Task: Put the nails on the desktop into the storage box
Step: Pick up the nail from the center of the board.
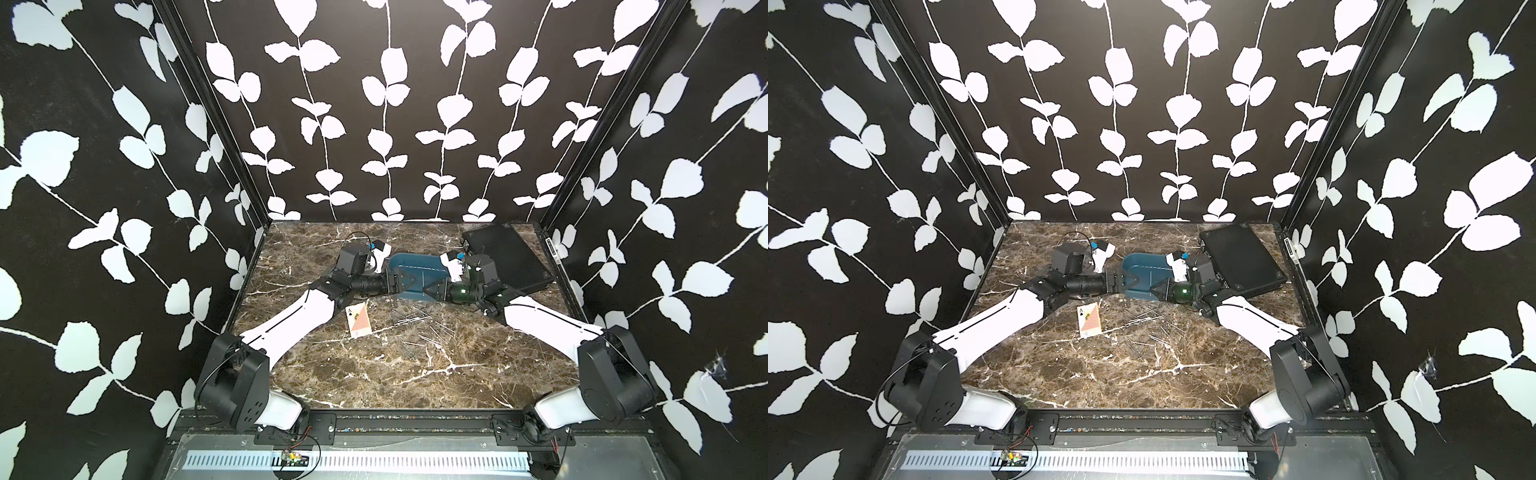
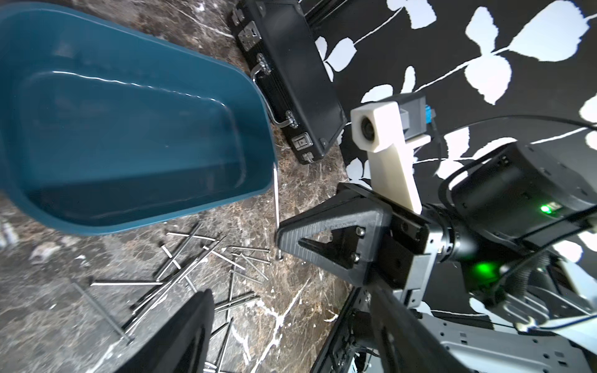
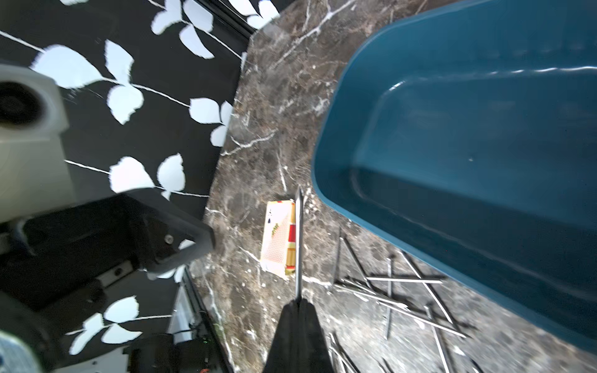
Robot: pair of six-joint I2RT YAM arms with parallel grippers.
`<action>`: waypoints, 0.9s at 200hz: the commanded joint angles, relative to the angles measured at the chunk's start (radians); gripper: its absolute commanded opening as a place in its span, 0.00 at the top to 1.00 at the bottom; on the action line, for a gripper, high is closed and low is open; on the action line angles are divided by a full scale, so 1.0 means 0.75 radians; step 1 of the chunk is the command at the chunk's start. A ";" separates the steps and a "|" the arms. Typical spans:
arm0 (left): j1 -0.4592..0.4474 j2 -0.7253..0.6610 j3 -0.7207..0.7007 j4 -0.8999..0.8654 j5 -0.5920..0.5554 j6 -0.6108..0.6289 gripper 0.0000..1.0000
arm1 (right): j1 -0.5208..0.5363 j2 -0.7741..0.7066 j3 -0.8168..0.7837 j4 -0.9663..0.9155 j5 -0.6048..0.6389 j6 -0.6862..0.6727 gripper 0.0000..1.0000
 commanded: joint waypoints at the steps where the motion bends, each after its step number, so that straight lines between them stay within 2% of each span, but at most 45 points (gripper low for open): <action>1: -0.002 0.018 0.068 0.020 0.062 0.013 0.24 | 0.002 0.024 0.063 0.104 -0.067 0.086 1.00; 24: -0.001 0.056 0.096 0.036 0.064 0.007 0.25 | 0.001 0.031 0.083 0.106 -0.095 0.094 1.00; 61: -0.005 0.133 0.141 0.068 0.091 -0.010 0.34 | 0.002 0.038 0.110 0.110 -0.137 0.102 1.00; 113: -0.005 0.192 0.189 0.060 0.111 0.005 0.38 | 0.009 0.054 0.139 0.110 -0.161 0.112 1.00; 180: -0.005 0.277 0.260 0.057 0.139 0.001 0.58 | 0.018 0.081 0.152 0.127 -0.164 0.131 1.00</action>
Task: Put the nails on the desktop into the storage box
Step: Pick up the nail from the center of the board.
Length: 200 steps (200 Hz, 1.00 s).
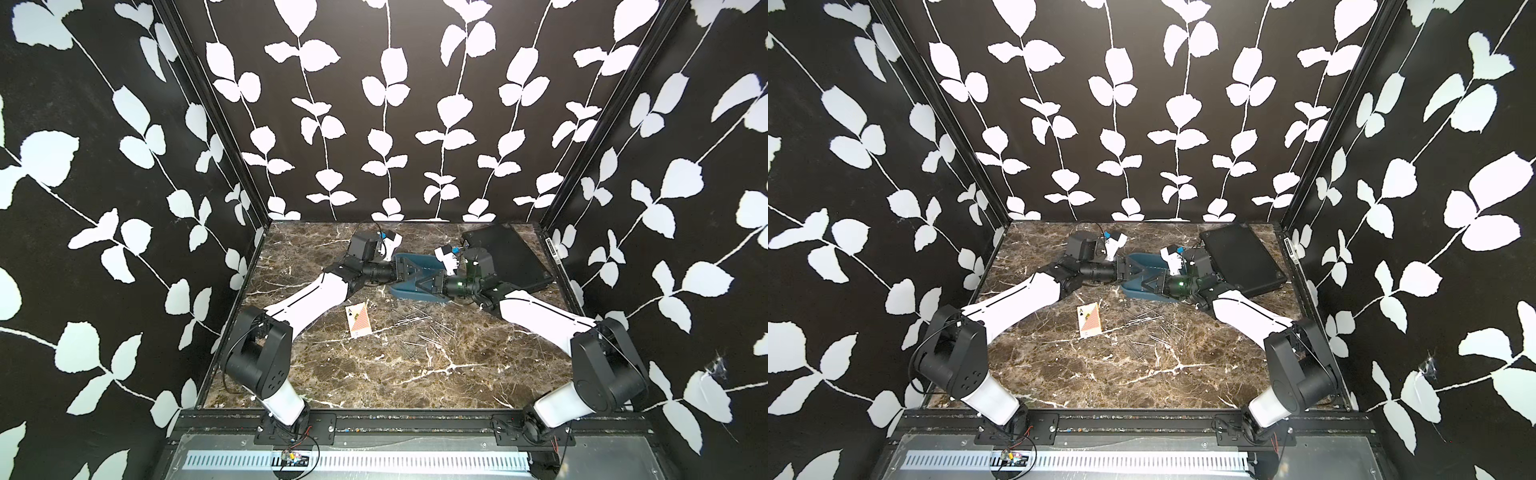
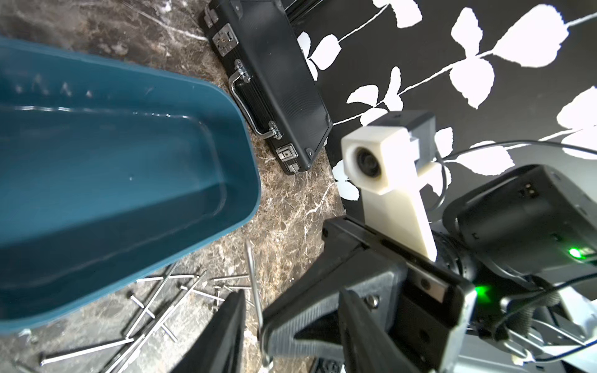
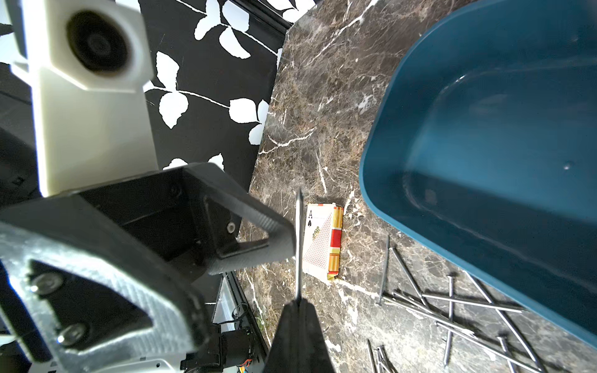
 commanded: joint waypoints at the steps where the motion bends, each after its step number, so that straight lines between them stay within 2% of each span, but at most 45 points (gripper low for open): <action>1: -0.004 0.021 0.045 0.013 0.034 0.010 0.59 | 0.008 0.015 0.070 0.062 -0.016 0.011 1.00; 31: -0.005 0.051 0.061 -0.004 0.041 0.020 0.61 | 0.009 0.029 0.085 0.064 -0.017 0.016 1.00; 48: -0.005 0.065 0.073 -0.009 0.039 0.021 0.67 | 0.010 0.037 0.086 0.064 -0.016 0.017 1.00; 82: -0.004 0.105 0.112 -0.021 0.047 0.016 0.87 | 0.010 0.056 0.098 0.071 -0.016 0.021 1.00; 98: -0.005 0.122 0.131 -0.024 0.050 0.013 1.00 | 0.010 0.066 0.107 0.070 -0.012 0.021 1.00; 129: -0.004 0.143 0.167 -0.046 0.053 0.019 1.00 | 0.008 0.071 0.128 0.039 0.011 0.002 1.00; 145: -0.005 0.148 0.186 -0.072 0.037 0.035 1.00 | -0.011 0.054 0.161 -0.073 0.050 -0.061 0.64; 164: -0.005 0.160 0.244 -0.219 -0.049 0.116 1.00 | -0.056 -0.013 0.212 -0.301 0.140 -0.225 0.32; 175: -0.005 0.180 0.295 -0.347 -0.120 0.182 1.00 | -0.079 -0.072 0.242 -0.464 0.262 -0.340 0.02; 181: -0.004 0.193 0.323 -0.401 -0.201 0.209 1.00 | -0.083 -0.110 0.255 -0.552 0.349 -0.412 0.00; 200: -0.005 0.243 0.390 -0.508 -0.322 0.288 1.00 | -0.083 -0.236 0.274 -0.736 0.603 -0.599 0.01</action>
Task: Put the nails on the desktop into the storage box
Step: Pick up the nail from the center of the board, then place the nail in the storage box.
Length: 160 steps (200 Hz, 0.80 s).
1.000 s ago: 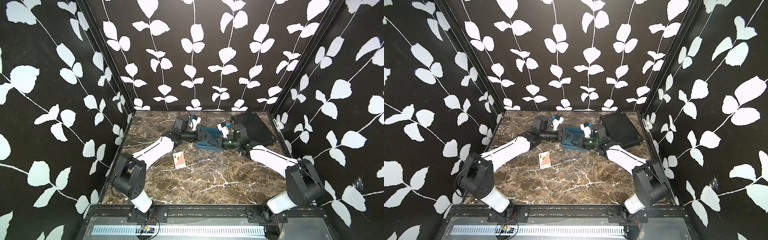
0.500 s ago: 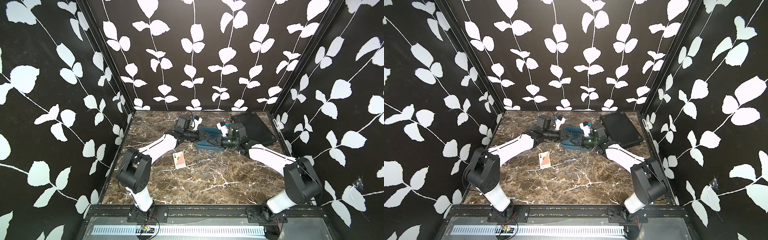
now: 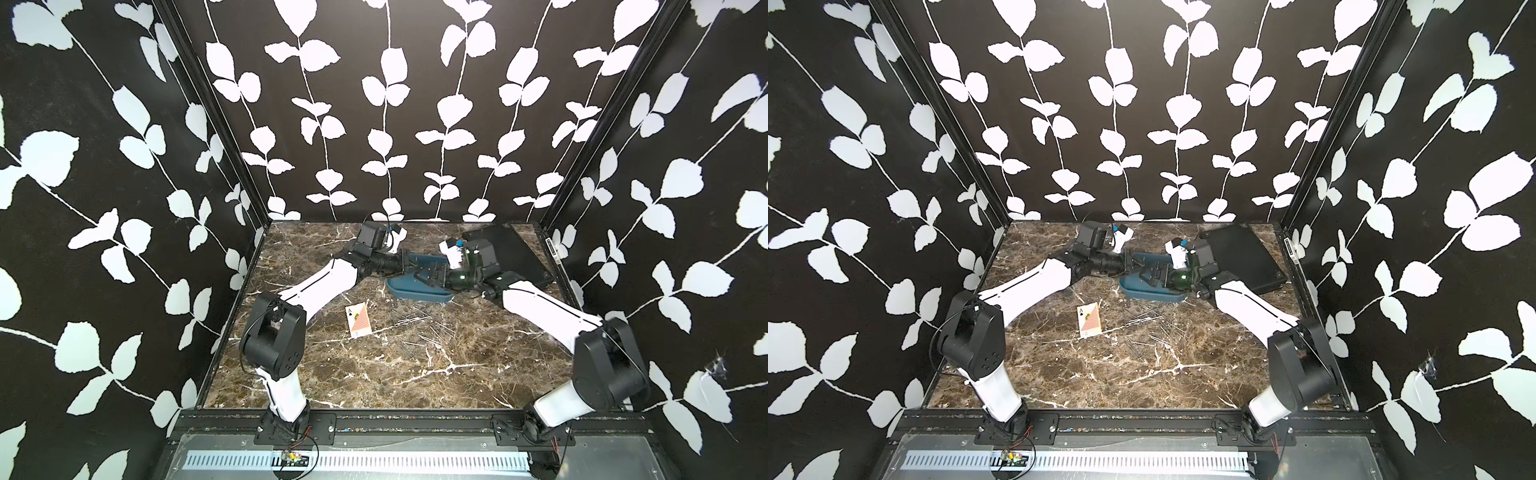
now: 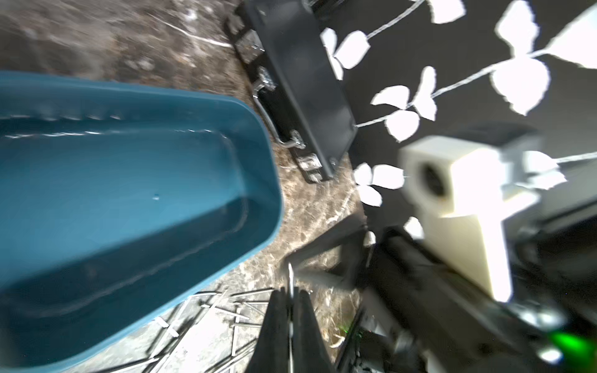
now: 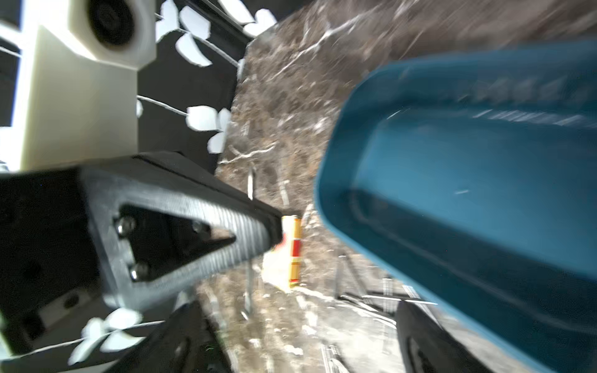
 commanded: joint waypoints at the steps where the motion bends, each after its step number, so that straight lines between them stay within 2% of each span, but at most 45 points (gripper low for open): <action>1: -0.006 0.051 0.089 -0.238 -0.199 0.156 1.00 | -0.014 -0.194 0.092 -0.319 0.359 -0.317 0.01; 15: -0.007 0.106 0.135 -0.286 -0.254 0.206 1.00 | -0.025 -0.292 0.059 -0.346 0.494 -0.342 0.00; 32: -0.009 0.176 0.192 -0.313 -0.282 0.239 1.00 | -0.054 -0.408 -0.015 -0.354 0.658 -0.209 0.01; 51: -0.010 0.249 0.247 -0.333 -0.300 0.260 1.00 | -0.112 -0.491 -0.110 -0.271 0.483 -0.210 0.01; 94: -0.013 0.357 0.321 -0.368 -0.317 0.295 1.00 | -0.112 -0.485 -0.024 -0.578 0.507 -0.241 0.01; 160: -0.013 0.470 0.387 -0.407 -0.324 0.358 1.00 | -0.111 -0.625 -0.236 -0.525 0.434 -0.003 0.00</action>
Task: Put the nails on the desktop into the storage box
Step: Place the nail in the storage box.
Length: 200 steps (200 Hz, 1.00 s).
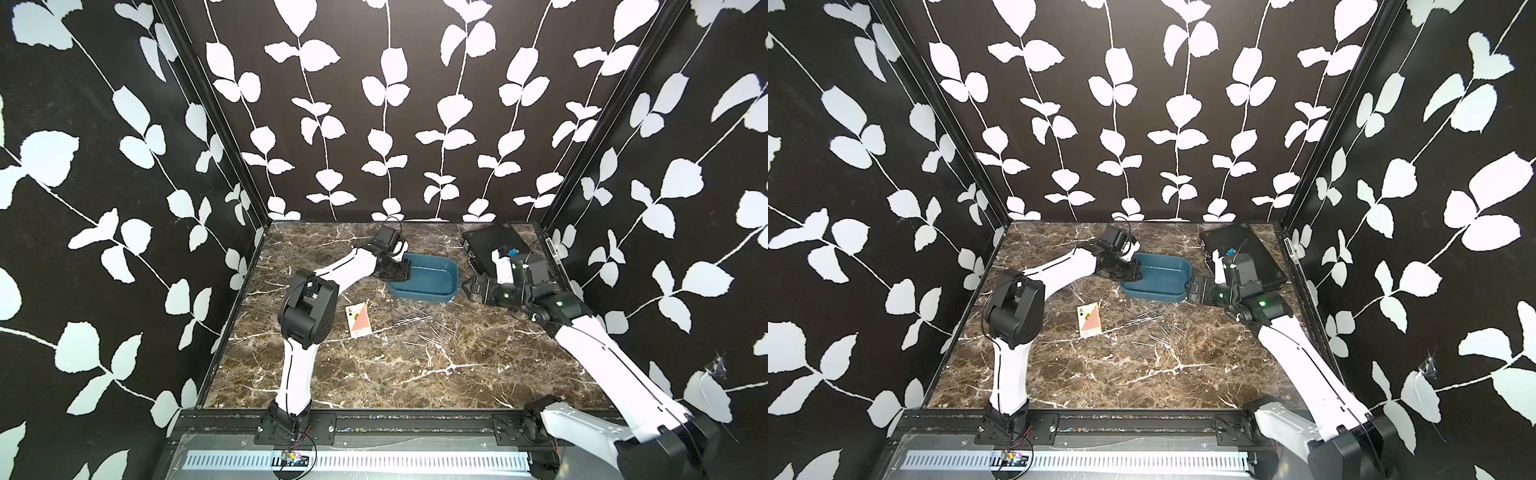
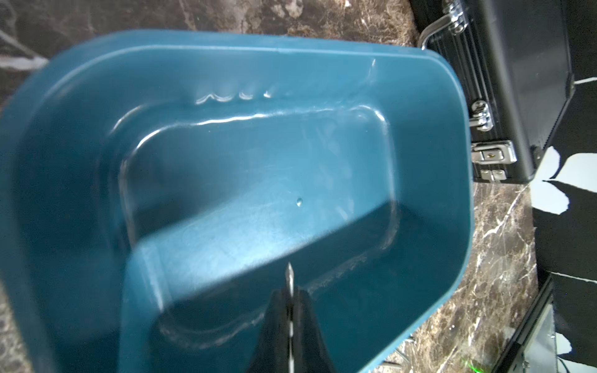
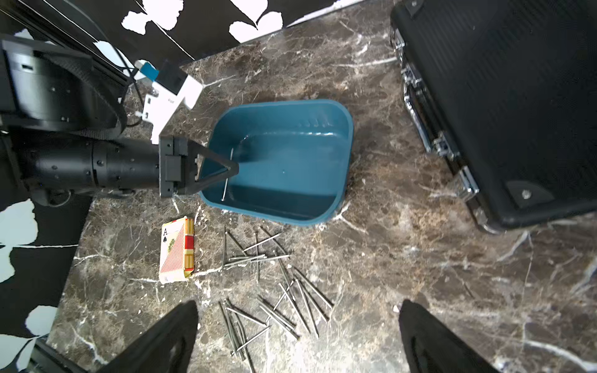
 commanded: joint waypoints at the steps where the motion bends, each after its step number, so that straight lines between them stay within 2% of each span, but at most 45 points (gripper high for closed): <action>1: -0.004 0.031 0.064 -0.055 -0.020 0.057 1.00 | 0.004 -0.037 -0.084 0.012 -0.033 0.118 0.00; 60: -0.004 0.145 0.130 -0.059 -0.042 0.046 1.00 | 0.047 0.029 -0.032 -0.132 -0.017 0.134 0.05; 132: -0.006 0.250 0.182 -0.111 -0.071 0.058 1.00 | 0.224 0.319 0.064 -0.333 0.047 -0.074 0.17; 177: -0.015 0.197 0.188 -0.143 -0.083 0.042 0.74 | 0.293 0.446 0.076 -0.300 0.070 -0.167 0.26; 200: -0.018 0.147 0.180 -0.158 -0.078 0.018 0.68 | 0.307 0.492 0.059 -0.260 0.080 -0.197 0.33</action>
